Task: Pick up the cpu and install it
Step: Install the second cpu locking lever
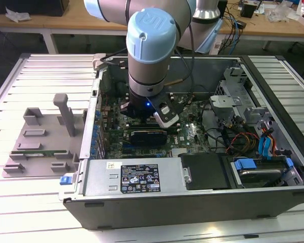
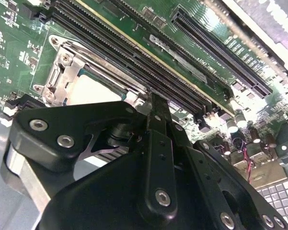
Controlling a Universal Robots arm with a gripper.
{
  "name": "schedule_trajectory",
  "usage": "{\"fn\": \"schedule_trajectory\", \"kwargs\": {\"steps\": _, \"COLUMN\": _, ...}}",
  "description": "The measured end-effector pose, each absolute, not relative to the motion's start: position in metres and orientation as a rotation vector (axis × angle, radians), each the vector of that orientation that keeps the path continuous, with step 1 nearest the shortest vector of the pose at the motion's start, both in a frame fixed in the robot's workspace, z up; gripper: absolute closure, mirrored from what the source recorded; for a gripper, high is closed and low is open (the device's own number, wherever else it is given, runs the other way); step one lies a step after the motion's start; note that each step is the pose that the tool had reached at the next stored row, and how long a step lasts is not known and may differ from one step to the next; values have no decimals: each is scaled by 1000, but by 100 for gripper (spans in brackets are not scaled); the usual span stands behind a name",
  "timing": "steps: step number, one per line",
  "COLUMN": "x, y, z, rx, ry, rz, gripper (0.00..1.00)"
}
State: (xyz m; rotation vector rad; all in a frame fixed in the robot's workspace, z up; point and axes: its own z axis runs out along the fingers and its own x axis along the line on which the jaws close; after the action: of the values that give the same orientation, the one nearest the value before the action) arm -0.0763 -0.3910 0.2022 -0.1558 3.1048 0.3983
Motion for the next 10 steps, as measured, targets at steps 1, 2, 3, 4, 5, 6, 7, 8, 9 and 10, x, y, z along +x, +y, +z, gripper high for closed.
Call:
{"fn": "schedule_trajectory", "kwargs": {"steps": 1, "x": -76, "y": -391, "z": 202, "rx": -155, "ry": 3105, "rz": 399, "gripper": 89}}
{"fn": "schedule_trajectory", "kwargs": {"steps": 2, "x": -76, "y": -391, "z": 202, "rx": -154, "ry": 3105, "rz": 399, "gripper": 89}}
{"fn": "schedule_trajectory", "kwargs": {"steps": 3, "x": -76, "y": -391, "z": 201, "rx": -153, "ry": 3105, "rz": 400, "gripper": 89}}
{"fn": "schedule_trajectory", "kwargs": {"steps": 4, "x": -76, "y": -391, "z": 201, "rx": -151, "ry": 3104, "rz": 400, "gripper": 89}}
{"fn": "schedule_trajectory", "kwargs": {"steps": 5, "x": -77, "y": -391, "z": 201, "rx": -148, "ry": 3104, "rz": 401, "gripper": 89}}
{"fn": "schedule_trajectory", "kwargs": {"steps": 6, "x": -77, "y": -391, "z": 200, "rx": -144, "ry": 3104, "rz": 402, "gripper": 89}}
{"fn": "schedule_trajectory", "kwargs": {"steps": 7, "x": -77, "y": -391, "z": 200, "rx": -139, "ry": 3103, "rz": 404, "gripper": 89}}
{"fn": "schedule_trajectory", "kwargs": {"steps": 8, "x": -78, "y": -391, "z": 199, "rx": -135, "ry": 3103, "rz": 405, "gripper": 89}}
{"fn": "schedule_trajectory", "kwargs": {"steps": 9, "x": -78, "y": -391, "z": 199, "rx": -133, "ry": 3103, "rz": 406, "gripper": 89}}
{"fn": "schedule_trajectory", "kwargs": {"steps": 10, "x": -78, "y": -391, "z": 199, "rx": -129, "ry": 3102, "rz": 408, "gripper": 89}}
